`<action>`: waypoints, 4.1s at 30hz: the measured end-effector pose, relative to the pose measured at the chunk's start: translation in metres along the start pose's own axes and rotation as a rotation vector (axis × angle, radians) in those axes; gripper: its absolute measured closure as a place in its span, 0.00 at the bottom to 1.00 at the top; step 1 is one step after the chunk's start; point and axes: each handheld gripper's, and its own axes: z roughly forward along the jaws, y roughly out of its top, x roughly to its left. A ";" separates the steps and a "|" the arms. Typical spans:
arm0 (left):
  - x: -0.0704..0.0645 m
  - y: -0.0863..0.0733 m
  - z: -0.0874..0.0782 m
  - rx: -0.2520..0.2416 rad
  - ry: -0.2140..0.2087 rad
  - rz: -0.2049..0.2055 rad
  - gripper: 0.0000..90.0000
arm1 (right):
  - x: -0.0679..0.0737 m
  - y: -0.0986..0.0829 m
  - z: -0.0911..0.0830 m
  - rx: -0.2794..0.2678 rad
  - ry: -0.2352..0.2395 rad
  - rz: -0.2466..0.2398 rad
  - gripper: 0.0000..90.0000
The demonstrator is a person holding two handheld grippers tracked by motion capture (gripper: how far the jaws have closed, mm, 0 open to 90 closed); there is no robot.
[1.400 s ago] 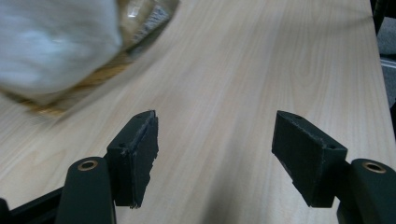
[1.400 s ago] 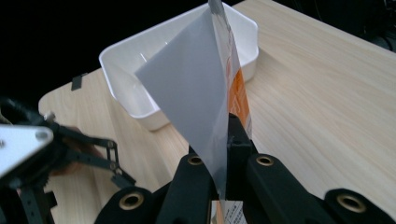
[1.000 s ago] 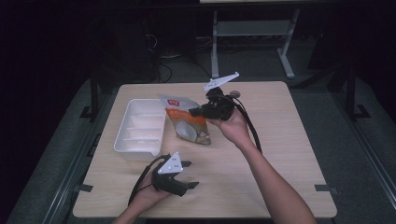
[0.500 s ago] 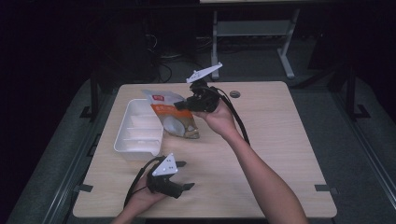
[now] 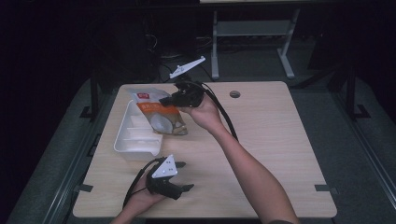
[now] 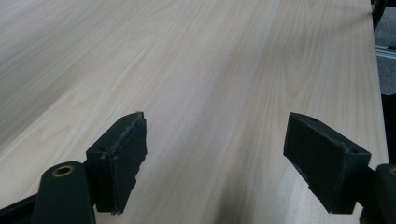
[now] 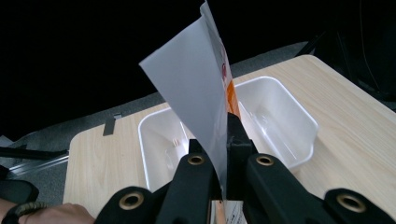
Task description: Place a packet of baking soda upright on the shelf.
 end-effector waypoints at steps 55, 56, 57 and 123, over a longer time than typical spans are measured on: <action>0.013 -0.007 -0.002 0.001 -0.001 -0.024 0.23 | 0.001 0.013 0.112 -0.035 0.086 0.021 1.00; 0.013 -0.007 -0.002 0.001 -0.002 -0.024 0.23 | 0.001 0.011 0.114 -0.036 0.089 0.023 1.00; 0.013 -0.007 -0.002 0.002 -0.001 -0.023 0.23 | 0.001 0.010 0.117 -0.035 0.091 0.031 1.00; 0.012 -0.006 0.002 0.016 -0.005 -0.017 0.23 | -0.024 -0.071 0.131 0.131 0.099 0.101 0.92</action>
